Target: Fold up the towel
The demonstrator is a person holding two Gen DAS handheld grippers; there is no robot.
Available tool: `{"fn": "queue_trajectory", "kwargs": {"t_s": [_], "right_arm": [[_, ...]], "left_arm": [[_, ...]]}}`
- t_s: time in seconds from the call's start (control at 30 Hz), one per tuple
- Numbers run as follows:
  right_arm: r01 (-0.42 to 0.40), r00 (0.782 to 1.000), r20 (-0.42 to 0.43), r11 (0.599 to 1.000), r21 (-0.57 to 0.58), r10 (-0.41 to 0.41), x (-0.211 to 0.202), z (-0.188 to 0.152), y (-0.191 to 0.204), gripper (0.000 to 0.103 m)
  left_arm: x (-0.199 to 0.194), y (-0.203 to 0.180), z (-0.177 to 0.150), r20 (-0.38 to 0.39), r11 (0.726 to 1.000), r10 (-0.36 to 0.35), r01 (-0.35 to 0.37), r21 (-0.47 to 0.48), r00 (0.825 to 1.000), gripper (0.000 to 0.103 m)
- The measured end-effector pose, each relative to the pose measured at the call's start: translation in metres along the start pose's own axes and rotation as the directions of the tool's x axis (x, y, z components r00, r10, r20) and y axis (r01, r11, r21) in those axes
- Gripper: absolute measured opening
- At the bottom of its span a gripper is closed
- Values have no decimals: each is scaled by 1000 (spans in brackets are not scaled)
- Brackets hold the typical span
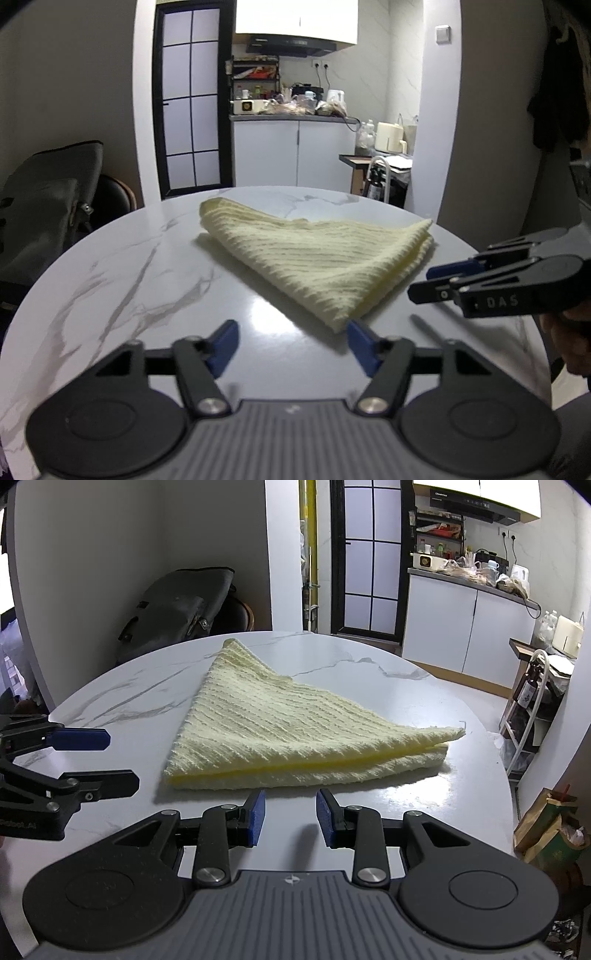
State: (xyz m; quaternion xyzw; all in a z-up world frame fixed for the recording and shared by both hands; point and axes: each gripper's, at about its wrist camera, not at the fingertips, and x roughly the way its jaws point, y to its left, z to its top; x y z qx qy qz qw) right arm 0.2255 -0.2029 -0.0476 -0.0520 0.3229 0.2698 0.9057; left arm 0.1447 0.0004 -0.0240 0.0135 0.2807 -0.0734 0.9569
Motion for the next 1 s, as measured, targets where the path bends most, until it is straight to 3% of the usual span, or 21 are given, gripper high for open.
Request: {"fn": "queue_trajectory", "kwargs": {"t_s": [0.5, 0.57, 0.63, 1.0], "right_arm": [[-12, 1000, 16, 1000, 13, 12, -3, -4, 7, 36], [-14, 1000, 21, 1000, 14, 14, -4, -4, 7, 63], [-16, 1000, 26, 1000, 15, 15, -4, -4, 8, 75], [-16, 999, 35, 999, 27, 15, -2, -1, 7, 102]], "left_arm": [[-10, 7, 0, 22, 1000, -1, 2, -27, 1000, 96], [-11, 7, 1, 7, 1000, 8, -8, -30, 1000, 101], [-11, 7, 1, -16, 999, 22, -23, -31, 1000, 102], [-18, 0, -2, -40, 998, 56, -57, -15, 998, 103]]}}
